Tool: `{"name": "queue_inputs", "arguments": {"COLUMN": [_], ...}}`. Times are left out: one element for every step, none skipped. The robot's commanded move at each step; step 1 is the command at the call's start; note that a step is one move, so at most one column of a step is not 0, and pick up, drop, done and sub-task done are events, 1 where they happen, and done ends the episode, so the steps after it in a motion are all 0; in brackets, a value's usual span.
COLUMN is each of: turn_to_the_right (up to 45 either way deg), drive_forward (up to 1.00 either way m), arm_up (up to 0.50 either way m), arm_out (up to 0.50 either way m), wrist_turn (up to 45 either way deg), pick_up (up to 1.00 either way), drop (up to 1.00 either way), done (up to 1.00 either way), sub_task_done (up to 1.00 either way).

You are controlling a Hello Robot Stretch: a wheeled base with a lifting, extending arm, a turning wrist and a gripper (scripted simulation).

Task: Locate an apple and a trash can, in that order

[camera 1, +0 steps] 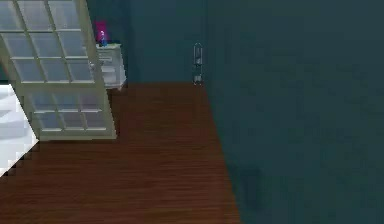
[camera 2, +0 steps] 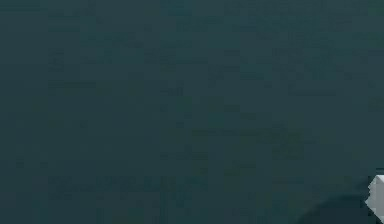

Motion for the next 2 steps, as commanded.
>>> {"name": "queue_inputs", "arguments": {"turn_to_the_right": [-45.0, -12.0], "drive_forward": [0.0, 0.0], "arm_up": [0.0, 0.0], "arm_out": [0.0, 0.0], "wrist_turn": [0.0, 0.0], "pick_up": [0.0, 0.0], "drop": [0.0, 0.0], "done": [0.0, 0.0], "sub_task_done": [0.0, 0.0]}}
